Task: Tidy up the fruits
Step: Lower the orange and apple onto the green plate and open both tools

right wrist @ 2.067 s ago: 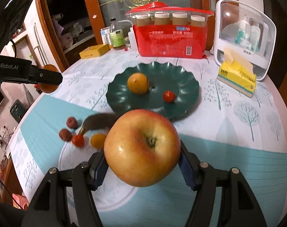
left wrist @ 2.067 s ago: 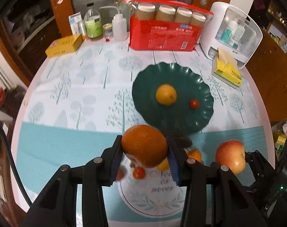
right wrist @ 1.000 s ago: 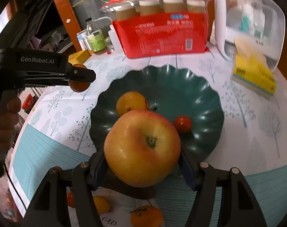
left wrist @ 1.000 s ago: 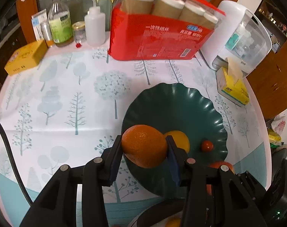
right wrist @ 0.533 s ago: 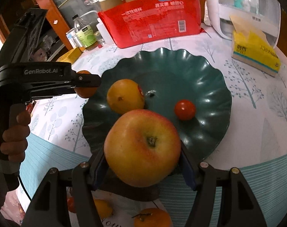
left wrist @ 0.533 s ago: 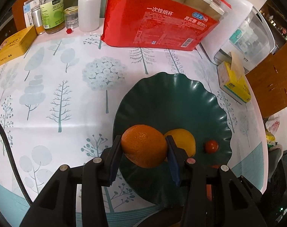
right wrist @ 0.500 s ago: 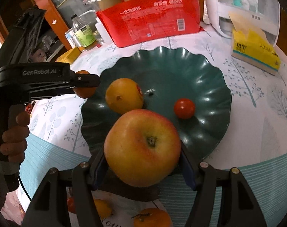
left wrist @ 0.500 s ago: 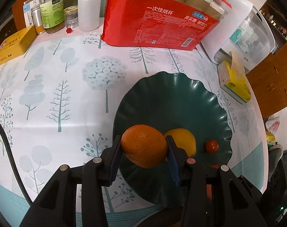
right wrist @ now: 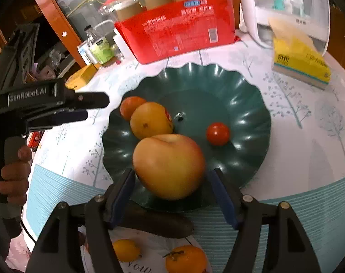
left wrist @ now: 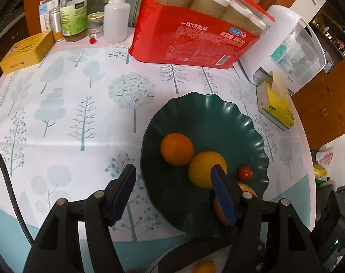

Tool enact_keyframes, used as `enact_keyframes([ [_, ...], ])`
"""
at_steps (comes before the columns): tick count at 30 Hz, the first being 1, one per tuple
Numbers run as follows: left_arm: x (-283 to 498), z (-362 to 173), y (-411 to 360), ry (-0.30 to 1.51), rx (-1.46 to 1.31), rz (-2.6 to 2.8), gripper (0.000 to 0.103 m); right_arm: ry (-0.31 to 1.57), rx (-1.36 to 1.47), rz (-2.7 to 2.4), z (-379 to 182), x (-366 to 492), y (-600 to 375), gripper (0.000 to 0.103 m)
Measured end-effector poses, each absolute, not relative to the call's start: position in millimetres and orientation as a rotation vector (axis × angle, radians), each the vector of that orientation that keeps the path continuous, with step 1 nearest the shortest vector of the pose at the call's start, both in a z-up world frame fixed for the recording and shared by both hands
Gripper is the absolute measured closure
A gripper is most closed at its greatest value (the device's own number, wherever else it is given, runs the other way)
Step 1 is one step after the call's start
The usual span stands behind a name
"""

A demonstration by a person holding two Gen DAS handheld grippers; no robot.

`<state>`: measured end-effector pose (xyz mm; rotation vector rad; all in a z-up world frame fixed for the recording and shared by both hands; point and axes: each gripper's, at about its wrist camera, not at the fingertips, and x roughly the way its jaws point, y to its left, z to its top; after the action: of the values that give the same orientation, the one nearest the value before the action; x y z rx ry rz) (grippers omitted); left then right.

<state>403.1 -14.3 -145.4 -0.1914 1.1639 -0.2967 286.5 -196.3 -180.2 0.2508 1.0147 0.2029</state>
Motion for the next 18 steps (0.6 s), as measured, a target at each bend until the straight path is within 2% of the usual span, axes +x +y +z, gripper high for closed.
enact_keyframes([
  [18, 313.5, -102.6, 25.3, 1.095, -0.219, -0.247, 0.036, 0.978, 0.284, 0.186, -151.1, 223.3, -197.9, 0.032],
])
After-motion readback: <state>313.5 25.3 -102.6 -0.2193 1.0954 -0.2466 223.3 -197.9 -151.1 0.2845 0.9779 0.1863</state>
